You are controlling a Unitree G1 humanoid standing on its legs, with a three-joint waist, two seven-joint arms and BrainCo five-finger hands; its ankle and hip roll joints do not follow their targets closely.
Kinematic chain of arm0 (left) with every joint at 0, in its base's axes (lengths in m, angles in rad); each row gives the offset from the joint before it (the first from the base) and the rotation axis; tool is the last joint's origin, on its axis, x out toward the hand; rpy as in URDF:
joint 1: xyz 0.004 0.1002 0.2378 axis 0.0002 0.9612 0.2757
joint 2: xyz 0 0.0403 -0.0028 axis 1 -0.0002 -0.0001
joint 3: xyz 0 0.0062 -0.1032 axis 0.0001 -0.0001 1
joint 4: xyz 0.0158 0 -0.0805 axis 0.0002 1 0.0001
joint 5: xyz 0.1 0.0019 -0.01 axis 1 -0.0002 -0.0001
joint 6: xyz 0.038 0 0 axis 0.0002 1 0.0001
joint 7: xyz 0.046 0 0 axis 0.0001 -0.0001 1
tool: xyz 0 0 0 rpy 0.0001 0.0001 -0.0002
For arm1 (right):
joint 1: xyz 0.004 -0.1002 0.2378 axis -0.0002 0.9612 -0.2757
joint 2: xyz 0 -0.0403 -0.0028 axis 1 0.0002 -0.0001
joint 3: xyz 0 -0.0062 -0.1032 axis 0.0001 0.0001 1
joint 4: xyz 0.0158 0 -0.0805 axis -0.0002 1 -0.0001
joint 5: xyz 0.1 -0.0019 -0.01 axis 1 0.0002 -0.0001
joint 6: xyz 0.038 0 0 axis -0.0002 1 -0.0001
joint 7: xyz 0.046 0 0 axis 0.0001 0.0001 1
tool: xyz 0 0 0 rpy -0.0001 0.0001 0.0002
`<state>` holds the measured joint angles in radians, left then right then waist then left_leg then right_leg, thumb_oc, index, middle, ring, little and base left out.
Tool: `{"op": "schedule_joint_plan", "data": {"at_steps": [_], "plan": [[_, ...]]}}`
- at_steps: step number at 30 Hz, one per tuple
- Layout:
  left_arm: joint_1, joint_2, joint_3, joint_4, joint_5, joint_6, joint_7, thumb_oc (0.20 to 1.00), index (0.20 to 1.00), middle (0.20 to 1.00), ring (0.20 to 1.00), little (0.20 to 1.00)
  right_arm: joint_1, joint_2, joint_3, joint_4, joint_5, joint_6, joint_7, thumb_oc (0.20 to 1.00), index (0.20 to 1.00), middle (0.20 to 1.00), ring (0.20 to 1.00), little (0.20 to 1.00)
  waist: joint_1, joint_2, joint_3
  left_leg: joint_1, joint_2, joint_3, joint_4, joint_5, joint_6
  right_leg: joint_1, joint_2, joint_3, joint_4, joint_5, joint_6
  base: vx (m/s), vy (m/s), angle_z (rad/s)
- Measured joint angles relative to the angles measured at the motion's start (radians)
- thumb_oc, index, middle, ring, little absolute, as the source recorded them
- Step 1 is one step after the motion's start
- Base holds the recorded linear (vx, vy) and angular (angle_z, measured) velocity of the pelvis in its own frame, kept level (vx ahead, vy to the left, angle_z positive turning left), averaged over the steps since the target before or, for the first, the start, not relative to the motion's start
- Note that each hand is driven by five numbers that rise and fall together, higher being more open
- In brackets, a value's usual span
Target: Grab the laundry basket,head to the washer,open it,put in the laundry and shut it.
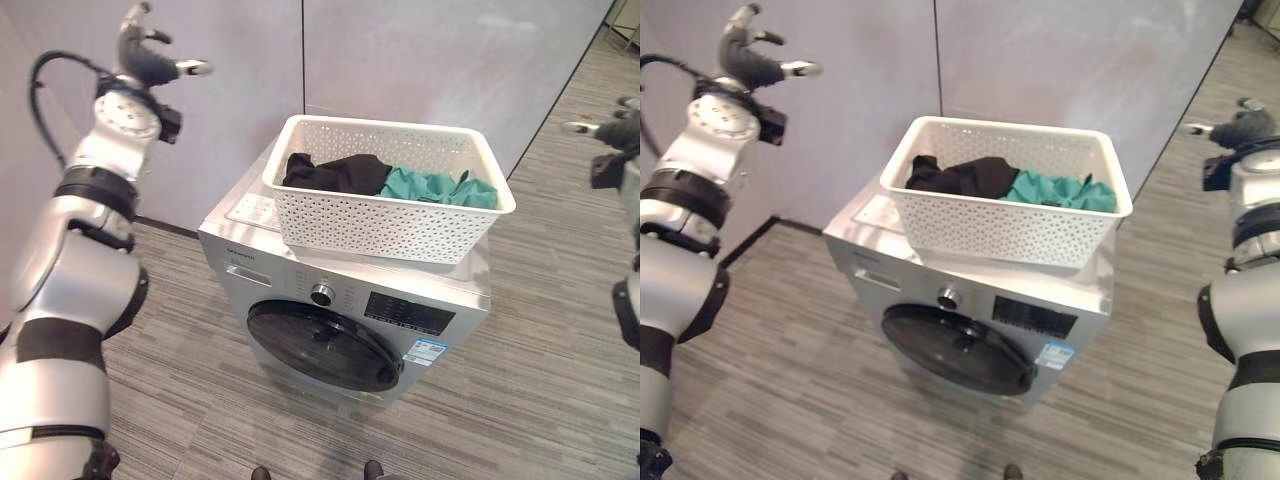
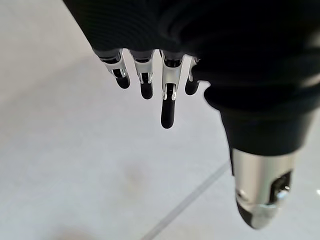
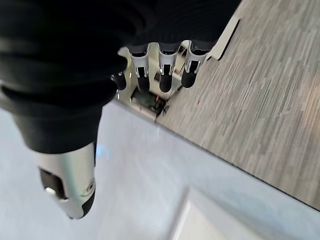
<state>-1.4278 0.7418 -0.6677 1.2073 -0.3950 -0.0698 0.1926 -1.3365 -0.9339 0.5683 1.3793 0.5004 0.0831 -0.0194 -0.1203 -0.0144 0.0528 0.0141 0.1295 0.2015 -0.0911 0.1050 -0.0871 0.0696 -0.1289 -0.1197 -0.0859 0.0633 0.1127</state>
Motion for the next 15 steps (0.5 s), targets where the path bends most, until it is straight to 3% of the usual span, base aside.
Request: {"op": "schedule_joint_plan", "data": {"at_steps": [5, 7, 8, 10, 12, 15], "plan": [[0.222, 0.151, 0.12, -0.119, 0.004, -0.031, 0.009, 1.0, 1.0, 1.0, 1.0, 1.0, 0.278, -0.118, -0.186, -0.103, -0.001, -0.028, 0.002, 1.0, 1.0, 1.0, 1.0, 1.0, 0.005, 0.007, -0.005, 0.002, 0.002, -0.001, 0.0, 0.001, -0.002, 0.001, 0.001, -0.001, 0.0, -0.002, -0.002, 0.0, 0.0, 0.0], [0.456, 0.251, 0.264, -0.297, 0.038, -0.049, 0.022, 1.0, 1.0, 1.0, 1.0, 1.0, 0.569, -0.163, -0.395, -0.292, -0.009, -0.058, -0.001, 1.0, 1.0, 1.0, 1.0, 1.0, 0.006, 0.015, -0.006, 0.001, 0.002, 0.0, 0.0, 0.001, -0.005, -0.001, 0.003, 0.0, 0.0, -0.005, -0.002, 0.0, 0.0, 0.0], [0.531, 0.266, 0.309, -0.32, 0.053, -0.066, 0.029, 1.0, 1.0, 1.0, 1.0, 1.0, 0.647, -0.171, -0.431, -0.306, -0.018, -0.073, -0.001, 1.0, 1.0, 1.0, 1.0, 1.0, 0.003, 0.018, -0.009, 0.002, 0.003, -0.001, 0.0, -0.003, -0.005, 0.002, 0.002, -0.001, 0.0, -0.008, -0.003, 0.0, 0.0, 0.0], [0.786, 0.267, 0.509, -0.413, 0.057, -0.068, 0.043, 1.0, 1.0, 1.0, 1.0, 1.0, 0.945, -0.154, -0.643, -0.477, -0.045, -0.076, -0.015, 1.0, 1.0, 1.0, 1.0, 1.0, 0.007, 0.029, -0.011, 0.002, 0.001, 0.0, 0.0, -0.004, -0.007, 0.001, 0.004, -0.001, 0.0, -0.012, -0.002, 0.0, 0.0, 0.0], [0.948, 0.257, 0.586, -0.406, 0.066, -0.063, 0.056, 1.0, 1.0, 1.0, 1.0, 1.0, 1.116, -0.123, -0.711, -0.522, -0.069, -0.078, -0.023, 1.0, 1.0, 1.0, 1.0, 1.0, 0.007, 0.032, -0.012, 0.001, 0.002, 0.0, 0.0, -0.006, -0.008, 0.001, 0.009, -0.001, 0.0, -0.015, -0.002, 0.0, 0.0, 0.0], [1.191, 0.166, 0.778, -0.469, 0.099, -0.07, 0.075, 1.0, 1.0, 1.0, 1.0, 1.0, 1.329, -0.008, -0.884, -0.656, -0.106, -0.098, -0.031, 1.0, 1.0, 1.0, 1.0, 1.0, 0.007, 0.031, -0.009, 0.004, 0.004, 0.0, 0.0, -0.009, -0.008, 0.003, 0.007, -0.001, -0.001, -0.02, -0.003, 0.0, 0.0, 0.0]]}}
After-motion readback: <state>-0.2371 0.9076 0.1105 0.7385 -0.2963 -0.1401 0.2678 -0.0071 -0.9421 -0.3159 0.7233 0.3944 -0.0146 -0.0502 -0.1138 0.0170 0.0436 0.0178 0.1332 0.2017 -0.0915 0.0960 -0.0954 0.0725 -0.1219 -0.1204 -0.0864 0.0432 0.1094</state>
